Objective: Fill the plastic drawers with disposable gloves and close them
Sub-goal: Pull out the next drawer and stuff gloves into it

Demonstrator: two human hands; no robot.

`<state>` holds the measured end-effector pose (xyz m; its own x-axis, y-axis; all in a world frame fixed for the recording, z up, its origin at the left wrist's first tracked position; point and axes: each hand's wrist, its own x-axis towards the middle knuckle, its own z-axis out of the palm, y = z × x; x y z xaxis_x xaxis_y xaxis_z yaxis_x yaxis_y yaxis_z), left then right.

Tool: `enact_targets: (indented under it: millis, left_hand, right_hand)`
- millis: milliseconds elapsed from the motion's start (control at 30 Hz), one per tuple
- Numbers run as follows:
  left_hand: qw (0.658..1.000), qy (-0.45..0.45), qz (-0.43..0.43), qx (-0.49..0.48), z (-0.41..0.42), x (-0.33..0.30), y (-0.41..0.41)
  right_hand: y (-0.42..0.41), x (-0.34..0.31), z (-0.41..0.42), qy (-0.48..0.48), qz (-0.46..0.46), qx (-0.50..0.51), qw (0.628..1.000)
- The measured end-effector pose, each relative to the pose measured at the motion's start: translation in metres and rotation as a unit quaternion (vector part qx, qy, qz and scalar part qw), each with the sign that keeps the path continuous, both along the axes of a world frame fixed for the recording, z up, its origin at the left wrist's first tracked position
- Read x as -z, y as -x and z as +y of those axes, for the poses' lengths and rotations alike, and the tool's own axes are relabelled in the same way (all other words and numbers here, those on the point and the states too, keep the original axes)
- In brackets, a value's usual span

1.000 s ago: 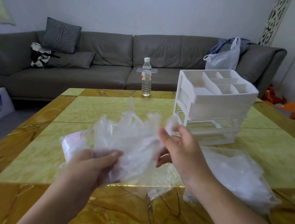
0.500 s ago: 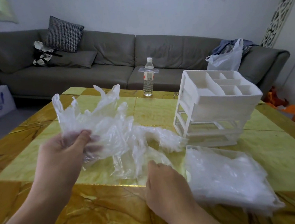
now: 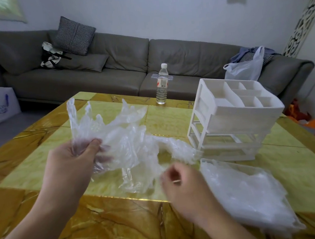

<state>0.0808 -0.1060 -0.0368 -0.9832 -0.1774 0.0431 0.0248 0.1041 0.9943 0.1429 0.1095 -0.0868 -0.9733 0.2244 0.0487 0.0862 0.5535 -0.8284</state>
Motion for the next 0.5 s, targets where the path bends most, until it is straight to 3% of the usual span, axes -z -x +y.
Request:
enact_targets:
  millis: [67, 133, 167, 200, 267, 500]
  left_hand:
    - [1.0, -0.004, -0.007, 0.004, -0.002, 0.0, 0.001]
    - [0.999, -0.023, -0.019, 0.017, -0.001, 0.003, 0.002]
    - [0.999, -0.035, -0.025, 0.022, 0.0, 0.004, 0.003]
    - [0.998, -0.043, -0.03, 0.028, 0.002, 0.005, 0.003]
    - [0.997, -0.051, -0.037, 0.044, 0.007, 0.006, 0.0]
    - [0.992, -0.077, -0.05, 0.09, 0.024, 0.013, -0.007]
  right_hand:
    - [0.003, -0.016, 0.022, 0.256, 0.036, 0.012, 0.966]
    - [0.002, -0.032, 0.038, 0.514, 0.05, 0.008, 0.856]
    - [0.0, -0.037, 0.044, 0.588, 0.054, 0.012, 0.807]
    - [-0.003, -0.044, 0.047, 0.629, 0.06, 0.014, 0.775]
    - [-0.007, -0.049, 0.05, 0.661, 0.08, 0.009, 0.746]
    - [-0.012, -0.053, 0.055, 0.629, 0.146, 0.012, 0.764]
